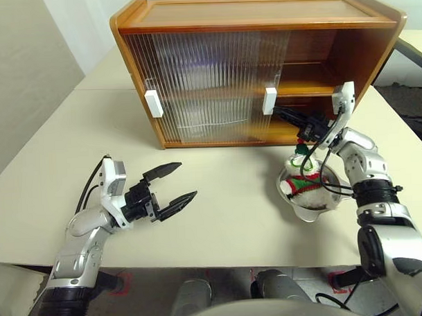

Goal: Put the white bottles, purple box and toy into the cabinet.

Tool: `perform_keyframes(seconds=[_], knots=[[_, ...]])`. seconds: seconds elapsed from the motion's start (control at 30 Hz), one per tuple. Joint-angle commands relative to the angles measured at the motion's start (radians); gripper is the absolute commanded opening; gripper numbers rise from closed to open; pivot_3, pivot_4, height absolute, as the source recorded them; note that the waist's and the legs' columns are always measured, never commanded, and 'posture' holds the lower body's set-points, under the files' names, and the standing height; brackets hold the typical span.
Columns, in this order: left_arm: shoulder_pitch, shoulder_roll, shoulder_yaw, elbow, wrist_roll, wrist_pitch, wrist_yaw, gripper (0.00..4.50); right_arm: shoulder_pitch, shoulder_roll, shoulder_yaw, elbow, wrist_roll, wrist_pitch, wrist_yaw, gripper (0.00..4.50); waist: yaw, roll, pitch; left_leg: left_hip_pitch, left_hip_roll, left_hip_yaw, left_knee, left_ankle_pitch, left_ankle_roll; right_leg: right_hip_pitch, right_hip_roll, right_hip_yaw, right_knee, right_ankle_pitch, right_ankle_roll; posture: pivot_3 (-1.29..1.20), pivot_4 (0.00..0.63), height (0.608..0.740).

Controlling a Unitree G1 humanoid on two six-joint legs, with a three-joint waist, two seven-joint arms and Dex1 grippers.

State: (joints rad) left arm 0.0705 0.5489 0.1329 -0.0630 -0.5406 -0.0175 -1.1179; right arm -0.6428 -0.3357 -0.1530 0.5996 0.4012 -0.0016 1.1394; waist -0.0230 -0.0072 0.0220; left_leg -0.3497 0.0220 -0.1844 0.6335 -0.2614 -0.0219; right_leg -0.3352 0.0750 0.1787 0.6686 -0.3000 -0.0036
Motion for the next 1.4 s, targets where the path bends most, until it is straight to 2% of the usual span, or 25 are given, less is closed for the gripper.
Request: perform_keyframes(seconds=[0.03,0.4,0.53,0.6,0.67,0.73,0.87,0.97,1.07,1.2,1.4], knots=[[0.000,-0.002,-0.016,-0.006,0.013,0.001,-0.003,4.50,-0.022,0.011,0.019,0.002,0.004,0.005,0.018,0.04,0.002,0.000,0.000,0.000,0.000,0.000,0.000,0.000,0.000,0.000,0.000,0.000,0.000,0.000,0.000,0.00,0.031,0.740],[-0.003,0.002,-0.014,0.006,0.014,-0.004,-0.013,4.50,0.000,0.063,0.050,-0.035,0.004,0.013,0.033,0.04,0.000,0.000,0.000,0.001,0.002,0.000,-0.001,0.000,0.000,0.000,0.002,0.000,0.000,0.000,-0.001,-0.01,0.024,0.740],[-0.004,0.003,-0.014,0.006,0.014,-0.003,-0.015,4.50,0.023,0.020,0.036,-0.056,0.010,0.037,0.037,0.04,0.006,0.000,0.000,0.001,0.002,0.000,-0.001,0.000,-0.001,0.000,0.002,-0.001,0.000,0.000,-0.001,-0.01,0.024,0.740],[-0.006,0.003,-0.013,0.008,0.014,-0.004,-0.016,4.50,0.046,-0.041,0.017,-0.084,0.032,0.100,0.056,0.04,0.019,-0.001,0.000,0.000,0.001,0.000,0.000,0.001,-0.001,0.001,0.002,-0.001,0.000,0.000,-0.001,-0.01,0.029,0.740],[-0.008,0.002,-0.012,0.011,0.014,-0.004,-0.016,4.50,0.088,-0.144,-0.002,-0.125,0.067,0.185,0.117,0.42,0.029,-0.001,0.000,0.000,0.000,-0.001,0.001,0.001,-0.001,0.001,0.000,-0.001,-0.001,-0.001,0.000,-0.01,0.029,0.740],[-0.006,0.002,-0.010,0.012,0.012,-0.004,-0.017,4.50,0.127,-0.234,-0.019,-0.167,0.100,0.265,0.167,0.98,0.037,-0.001,0.000,-0.001,-0.002,-0.001,0.002,0.001,-0.002,0.002,-0.001,0.000,-0.001,-0.001,0.001,-0.02,0.032,0.740],[-0.007,0.002,-0.008,0.018,0.012,-0.006,-0.019,4.50,0.197,-0.417,-0.042,-0.232,0.159,0.436,0.264,2.38,0.037,-0.002,0.000,0.000,-0.002,0.001,0.003,0.002,-0.006,0.003,0.000,0.000,0.000,-0.002,0.001,-0.03,0.034,0.740],[-0.008,0.002,-0.007,0.024,0.011,-0.007,-0.023,4.50,0.240,-0.534,-0.039,-0.297,0.194,0.575,0.309,3.48,0.029,-0.003,0.001,0.000,-0.002,0.003,0.004,0.007,-0.015,0.003,0.001,0.001,0.000,-0.003,0.002,-0.04,0.035,0.740],[-0.015,0.004,-0.008,0.031,0.011,-0.006,-0.027,4.50,0.293,-0.636,-0.003,-0.398,0.222,0.727,0.342,4.46,0.022,-0.003,0.001,-0.001,-0.004,0.004,0.006,0.007,-0.015,0.004,0.001,0.001,0.001,-0.009,0.013,-0.04,0.036,0.740],[-0.025,0.006,-0.008,0.037,0.011,-0.004,-0.030,4.50,0.357,-0.673,0.036,-0.524,0.239,0.833,0.329,4.46,0.014,-0.007,0.003,-0.001,-0.004,0.004,0.008,0.001,-0.008,0.005,0.001,0.001,0.000,-0.010,0.014,-0.05,0.037,0.740],[-0.024,0.012,-0.005,0.034,0.009,0.001,-0.037,4.50,0.373,-0.622,0.077,-0.590,0.197,0.867,0.200,4.46,0.008,-0.008,0.004,-0.001,-0.004,0.003,0.009,-0.002,-0.003,0.004,0.001,0.001,0.000,-0.010,0.015,-0.04,0.037,0.740]])
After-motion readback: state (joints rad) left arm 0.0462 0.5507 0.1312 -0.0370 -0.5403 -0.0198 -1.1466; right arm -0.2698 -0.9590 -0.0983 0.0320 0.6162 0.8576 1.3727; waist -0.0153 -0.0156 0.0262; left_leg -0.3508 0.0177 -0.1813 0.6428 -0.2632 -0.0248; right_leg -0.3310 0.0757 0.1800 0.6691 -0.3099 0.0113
